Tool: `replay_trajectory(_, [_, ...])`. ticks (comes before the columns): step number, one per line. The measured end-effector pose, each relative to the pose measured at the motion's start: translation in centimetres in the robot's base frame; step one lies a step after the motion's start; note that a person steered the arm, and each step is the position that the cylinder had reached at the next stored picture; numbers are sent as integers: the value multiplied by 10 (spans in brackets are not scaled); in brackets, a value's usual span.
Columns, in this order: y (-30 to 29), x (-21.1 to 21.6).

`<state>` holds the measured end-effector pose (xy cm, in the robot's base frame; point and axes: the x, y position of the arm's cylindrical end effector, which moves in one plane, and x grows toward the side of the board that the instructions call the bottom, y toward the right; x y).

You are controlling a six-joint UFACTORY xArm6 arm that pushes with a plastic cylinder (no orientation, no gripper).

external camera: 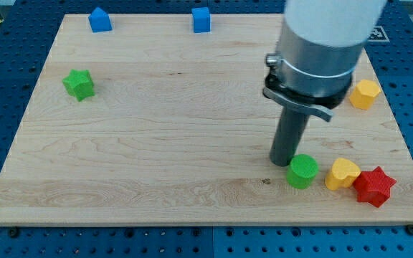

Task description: Slide the green star towards bottom right

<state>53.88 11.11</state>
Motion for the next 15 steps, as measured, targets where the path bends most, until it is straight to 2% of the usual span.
replay_trajectory(1, [-2, 0])
replay_trajectory(2, [-90, -16])
replay_trajectory(4, [-327, -74])
replay_trajectory(5, [-396, -126])
replay_trajectory(6, [-394, -157])
replay_trajectory(7, [-366, -155])
replay_trajectory(8, [-296, -150])
replay_trajectory(9, [-261, -124])
replay_trajectory(11, [-252, -64])
replay_trajectory(12, [-223, -40])
replay_trajectory(14, [-116, -8])
replay_trajectory(15, [-62, -11])
